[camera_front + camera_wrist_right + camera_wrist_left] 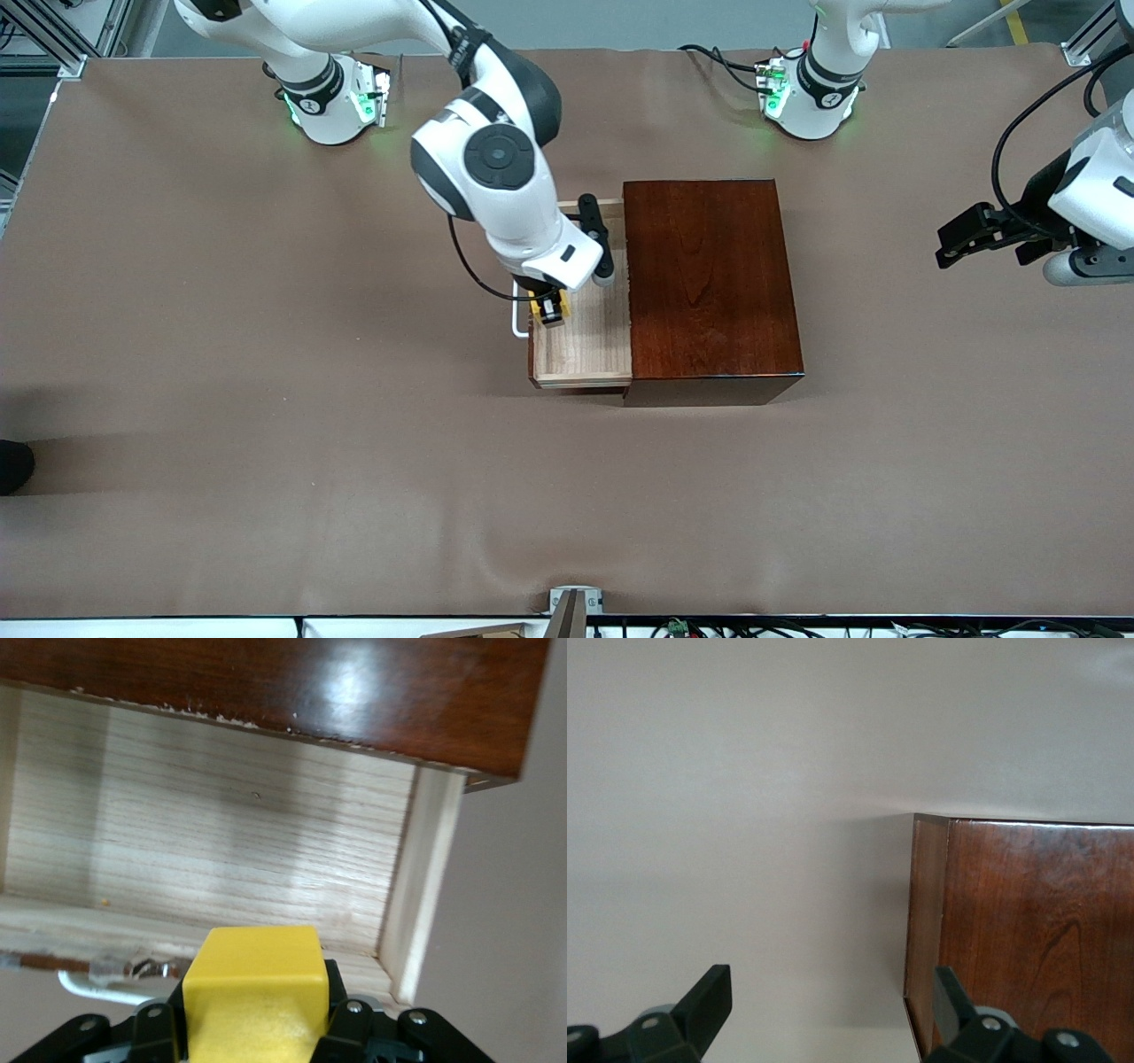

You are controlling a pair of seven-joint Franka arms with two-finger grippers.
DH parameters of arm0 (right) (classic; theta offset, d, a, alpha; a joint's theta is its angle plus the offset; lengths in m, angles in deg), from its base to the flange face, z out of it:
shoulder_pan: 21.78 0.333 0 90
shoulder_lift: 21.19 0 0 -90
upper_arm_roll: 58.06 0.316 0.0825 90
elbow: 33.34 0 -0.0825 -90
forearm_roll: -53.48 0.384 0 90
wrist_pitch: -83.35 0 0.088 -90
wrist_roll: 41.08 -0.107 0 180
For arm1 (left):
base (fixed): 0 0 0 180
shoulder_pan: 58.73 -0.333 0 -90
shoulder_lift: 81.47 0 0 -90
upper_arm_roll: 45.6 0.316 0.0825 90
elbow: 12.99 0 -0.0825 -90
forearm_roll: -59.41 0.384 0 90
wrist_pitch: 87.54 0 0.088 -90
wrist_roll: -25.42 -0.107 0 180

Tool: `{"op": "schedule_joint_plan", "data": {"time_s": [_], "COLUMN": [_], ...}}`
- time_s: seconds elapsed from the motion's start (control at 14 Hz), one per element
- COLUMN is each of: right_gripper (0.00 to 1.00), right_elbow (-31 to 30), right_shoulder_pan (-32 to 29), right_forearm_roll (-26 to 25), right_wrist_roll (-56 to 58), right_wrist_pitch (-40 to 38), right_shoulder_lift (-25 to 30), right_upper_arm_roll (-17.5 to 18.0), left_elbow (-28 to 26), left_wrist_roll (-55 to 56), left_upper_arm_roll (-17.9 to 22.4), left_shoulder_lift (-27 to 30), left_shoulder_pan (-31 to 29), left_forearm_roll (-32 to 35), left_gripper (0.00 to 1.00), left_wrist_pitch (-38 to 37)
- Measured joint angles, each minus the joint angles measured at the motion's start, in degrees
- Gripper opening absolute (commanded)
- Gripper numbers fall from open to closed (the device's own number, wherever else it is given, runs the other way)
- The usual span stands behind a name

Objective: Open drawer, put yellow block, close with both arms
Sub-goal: 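Carry the yellow cube with the right gripper over the open drawer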

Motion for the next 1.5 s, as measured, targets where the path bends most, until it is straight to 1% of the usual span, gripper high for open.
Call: {"op": "schedule_joint_plan", "data": {"time_s": [0.14, 0.36, 0.64, 1.07, 1.14, 1.21, 1.29, 1.5], "right_gripper": [0.0, 0.0, 0.0, 0.0, 0.24, 0.72, 1.0, 1.0], "right_elbow": [0.0, 0.1, 0.1, 0.1, 0.1, 0.1, 0.1, 0.4], "right_shoulder_pan": [1.0, 2.3, 4.6, 5.9, 6.0, 6.1, 6.1, 6.1], "right_forearm_roll": [-0.8, -1.3, -3.9, -4.9, -5.5, -6.1, -6.5, -6.6], "right_wrist_roll": [-2.6, -5.0, -9.2, -10.5, -11.1, -11.6, -12.0, -12.2], "right_wrist_pitch": [0.8, 4.2, 5.9, 6.6, 7.0, 7.4, 7.6, 7.8], "right_shoulder_lift": [-2.0, -4.3, -5.9, -7.3, -7.6, -7.9, -8.1, -8.2], "right_upper_arm_roll": [0.0, -0.1, -0.2, -0.2, -0.2, -0.3, -0.3, -0.4], "left_elbow": [-0.2, -0.3, -0.4, -0.5, -0.5, -0.5, -0.5, -0.5], "left_wrist_roll": [0.0, 0.0, 0.0, 0.1, 0.1, 0.1, 0.1, 0.1], "left_upper_arm_roll": [0.0, 0.0, 0.0, 0.1, 0.1, 0.1, 0.1, 0.0], "left_shoulder_lift": [-0.7, -1.6, -2.1, -2.2, -2.2, -2.2, -2.2, -2.2], "left_shoulder_pan": [0.0, 0.0, -0.1, -0.2, -0.2, -0.2, -0.2, -0.1], "left_forearm_roll": [0.0, 0.0, 0.0, 0.0, 0.0, 0.0, 0.0, 0.0], "left_gripper": [1.0, 1.0, 1.0, 1.0, 1.0, 1.0, 1.0, 1.0], "left_wrist_pitch": [0.5, 1.0, 1.4, 1.5, 1.5, 1.5, 1.6, 2.5]}}
